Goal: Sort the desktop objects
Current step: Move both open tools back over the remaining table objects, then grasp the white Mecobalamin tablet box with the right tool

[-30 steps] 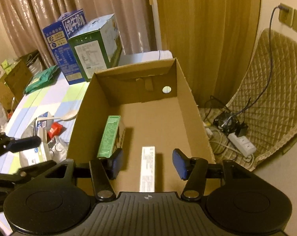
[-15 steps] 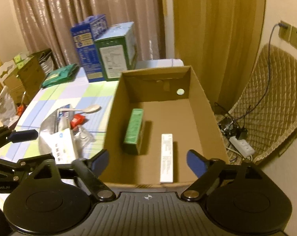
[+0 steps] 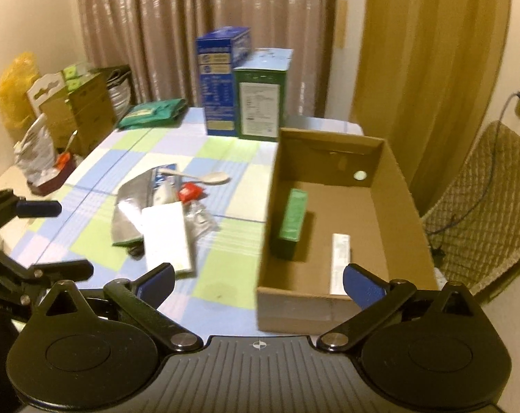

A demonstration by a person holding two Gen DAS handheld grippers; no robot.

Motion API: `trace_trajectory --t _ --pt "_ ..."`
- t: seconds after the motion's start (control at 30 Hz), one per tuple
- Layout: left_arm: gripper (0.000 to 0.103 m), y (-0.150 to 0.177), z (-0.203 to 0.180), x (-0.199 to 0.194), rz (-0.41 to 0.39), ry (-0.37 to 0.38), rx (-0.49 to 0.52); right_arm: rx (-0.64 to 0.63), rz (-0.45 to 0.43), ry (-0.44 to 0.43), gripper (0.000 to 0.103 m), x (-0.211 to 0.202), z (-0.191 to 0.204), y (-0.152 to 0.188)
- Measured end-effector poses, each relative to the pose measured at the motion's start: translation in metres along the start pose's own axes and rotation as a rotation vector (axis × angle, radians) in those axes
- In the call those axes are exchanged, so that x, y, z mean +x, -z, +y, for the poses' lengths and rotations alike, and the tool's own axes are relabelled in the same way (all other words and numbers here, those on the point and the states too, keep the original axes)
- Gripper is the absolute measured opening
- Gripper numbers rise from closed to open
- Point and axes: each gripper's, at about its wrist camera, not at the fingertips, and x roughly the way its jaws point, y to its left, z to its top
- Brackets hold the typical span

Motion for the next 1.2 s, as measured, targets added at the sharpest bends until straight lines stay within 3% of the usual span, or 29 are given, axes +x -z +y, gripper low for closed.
trace_trajectory --t 0.3,0.6,0.97,1.2 --pt "0.102 0.039 0.051 -0.034 0.041 -0.058 -0.068 -0.044 0.006 -0.080 0.101 0.009 0.042 0.010" --pt "0.102 0.068 0.082 -0.038 0.082 -0.121 -0.074 -0.086 0.038 -0.132 0.101 0.042 0.078 0.012" --pt "0.102 0.070 0.133 0.003 0.102 -0.217 -0.137 -0.078 0.035 -0.132 0.101 0.105 0.102 0.014" --pt "0.102 0.066 0.163 0.046 0.112 -0.226 -0.169 -0.111 0.062 -0.129 0.101 0.165 0.107 0.019"
